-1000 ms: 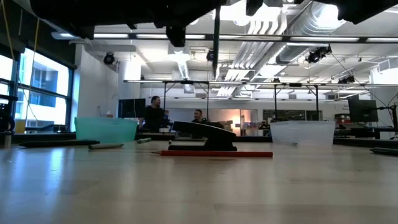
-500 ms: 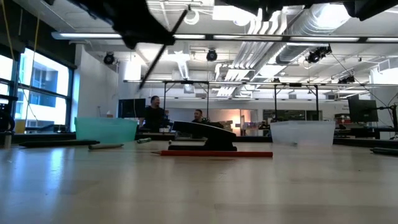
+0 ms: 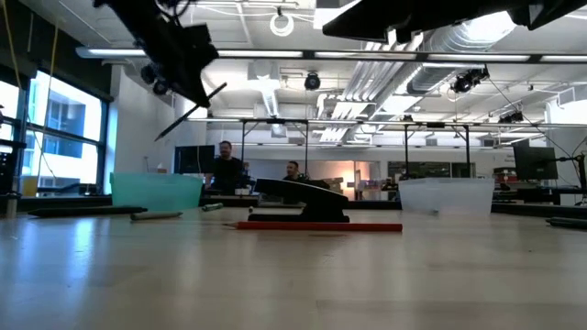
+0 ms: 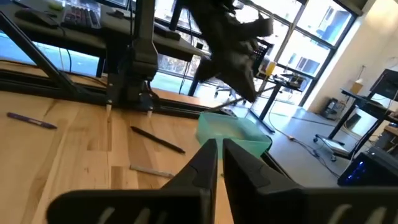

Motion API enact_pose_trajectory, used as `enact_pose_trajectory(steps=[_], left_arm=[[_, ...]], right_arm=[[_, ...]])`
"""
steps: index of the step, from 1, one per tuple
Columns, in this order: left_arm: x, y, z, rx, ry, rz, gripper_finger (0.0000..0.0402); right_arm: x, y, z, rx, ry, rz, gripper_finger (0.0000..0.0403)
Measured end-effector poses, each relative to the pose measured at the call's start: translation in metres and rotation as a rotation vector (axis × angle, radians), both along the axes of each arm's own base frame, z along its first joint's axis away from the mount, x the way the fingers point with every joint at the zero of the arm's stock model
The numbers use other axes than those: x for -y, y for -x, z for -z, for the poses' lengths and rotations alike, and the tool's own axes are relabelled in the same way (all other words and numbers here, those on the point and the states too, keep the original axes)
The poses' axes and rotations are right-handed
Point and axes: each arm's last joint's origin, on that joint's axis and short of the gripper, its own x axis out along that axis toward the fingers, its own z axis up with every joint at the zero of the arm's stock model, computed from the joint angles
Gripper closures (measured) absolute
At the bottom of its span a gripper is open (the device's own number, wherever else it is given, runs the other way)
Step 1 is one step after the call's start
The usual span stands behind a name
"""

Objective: Sort crayons/erasers/pens/pencils in bins
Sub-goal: Put the green pencil into the green bin

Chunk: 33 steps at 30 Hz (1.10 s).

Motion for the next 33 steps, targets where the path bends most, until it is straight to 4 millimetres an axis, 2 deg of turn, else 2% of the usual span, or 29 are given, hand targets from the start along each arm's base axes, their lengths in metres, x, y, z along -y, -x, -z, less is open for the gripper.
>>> enact_pose_trajectory(steps=[3, 8, 14, 23, 28, 33], left_arm=[[-0.033, 0.007, 0.002, -0.024, 0.057, -0.07, 0.0401], [-0.078, 0.021, 0.021, -0.112, 0.103, -0.202, 0.0401], [-0.114, 0.036, 0.053, -0.209, 0.206, -0.309, 0.0401], [-0.139, 0.036, 0.092, -0.301, 0.283, -0.337, 0.0401], [-0.143, 0.035, 0.102, -0.322, 0.303, -0.341, 0.0398], [-0.144, 0.035, 0.105, -0.328, 0.308, -0.34, 0.0365]], right_arm=[[-0.001, -0.001, -0.001, -0.004, 0.001, -0.001, 0.0391], [-0.001, -0.001, 0.001, -0.031, 0.011, -0.002, 0.04], [-0.001, -0.001, 0.001, -0.035, 0.013, -0.002, 0.0402], [-0.001, -0.001, 0.001, -0.035, 0.013, -0.001, 0.0402], [-0.001, -0.001, 0.001, -0.035, 0.013, -0.001, 0.0403], [-0.001, -0.001, 0.001, -0.035, 0.013, -0.001, 0.0403]])
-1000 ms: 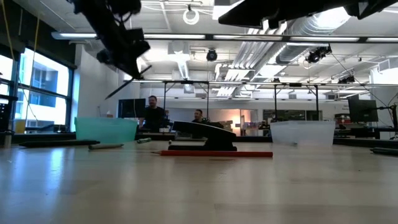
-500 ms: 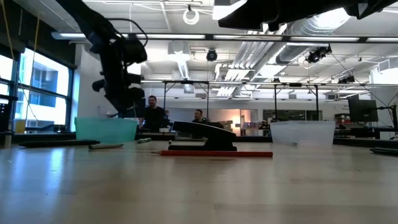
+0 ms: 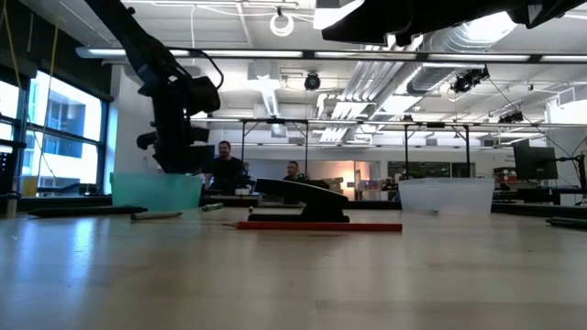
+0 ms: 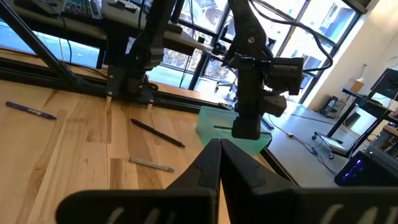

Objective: Sort crayons/erasers/pens/pencils in bins
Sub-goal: Put the green pencil into the green bin, then put the green pen into the transparent bin

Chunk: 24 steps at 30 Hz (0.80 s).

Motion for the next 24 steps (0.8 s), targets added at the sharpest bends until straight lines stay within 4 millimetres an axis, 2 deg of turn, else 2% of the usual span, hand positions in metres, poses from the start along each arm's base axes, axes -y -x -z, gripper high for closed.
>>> enact_pose_trajectory(steps=[7, 14, 19, 24], left_arm=[[0.001, 0.001, -0.004, -0.032, -0.015, 0.034, 0.0326], [0.01, 0.001, -0.027, -0.03, -0.094, 0.091, 0.0337], [0.033, -0.008, -0.056, 0.004, -0.157, 0.236, 0.037], [0.069, -0.022, -0.081, 0.149, -0.17, 0.432, 0.0399]], right_arm=[[0.0, 0.0, 0.0, -0.002, 0.0, 0.0, 0.0403], [0.0, 0.0, 0.0, -0.003, 0.001, 0.0, 0.0403], [0.0, 0.0, 0.0, -0.003, 0.001, 0.0, 0.0403], [0.002, -0.001, 0.0, -0.003, 0.0, 0.007, 0.0403]])
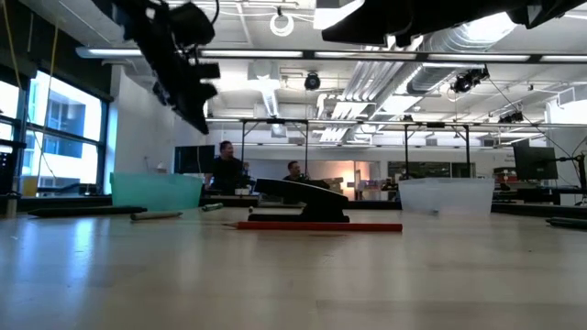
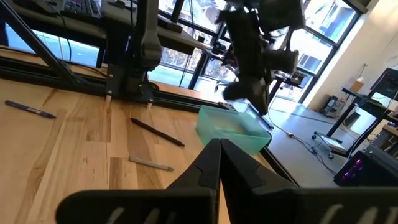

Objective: Sort crayons/erasers/pens/pencils in bins
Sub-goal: Put the green pen into the transparent bin

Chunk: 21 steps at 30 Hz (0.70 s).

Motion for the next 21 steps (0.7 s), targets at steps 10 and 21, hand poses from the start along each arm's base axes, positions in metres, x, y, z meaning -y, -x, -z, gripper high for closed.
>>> enact_pose_trajectory(steps=[10, 21], left_arm=[[0.052, -0.034, 0.005, 0.095, 0.135, 0.118, 0.04], [0.015, -0.07, 0.071, -0.023, 0.253, -0.064, 0.0341]], right_arm=[[0.001, 0.0, 0.001, -0.003, -0.019, 0.005, 0.0403], [0.002, 0.0, 0.001, -0.005, -0.018, 0.008, 0.0403]])
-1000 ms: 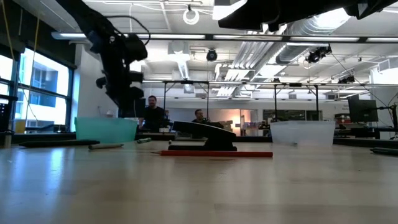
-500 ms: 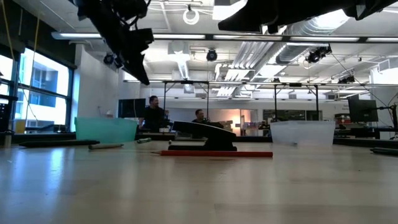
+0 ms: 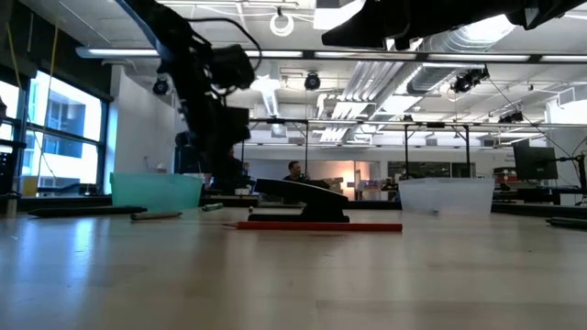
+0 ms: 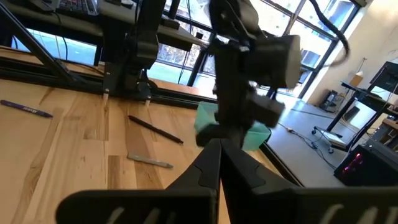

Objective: Sort crayons/erasers/pens/pencils in bins
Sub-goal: Put the green pen into the transparent bin

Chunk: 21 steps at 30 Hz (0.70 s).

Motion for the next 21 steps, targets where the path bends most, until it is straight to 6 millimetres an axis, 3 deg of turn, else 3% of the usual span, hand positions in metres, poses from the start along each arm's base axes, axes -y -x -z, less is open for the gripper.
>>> enact_pose_trajectory(steps=[8, 14, 21], left_arm=[[-0.031, -0.021, 0.02, -0.149, -0.002, -0.106, 0.0287], [-0.048, -0.014, 0.027, -0.155, 0.024, -0.19, 0.0265], [-0.064, -0.003, 0.029, -0.122, 0.05, -0.261, 0.0265]], right_arm=[[0.0, 0.0, 0.001, -0.007, 0.003, 0.0, 0.0403], [0.0, 0.0, 0.002, -0.021, 0.008, 0.0, 0.0403], [0.0, 0.0, 0.002, -0.021, 0.007, 0.0, 0.0403]])
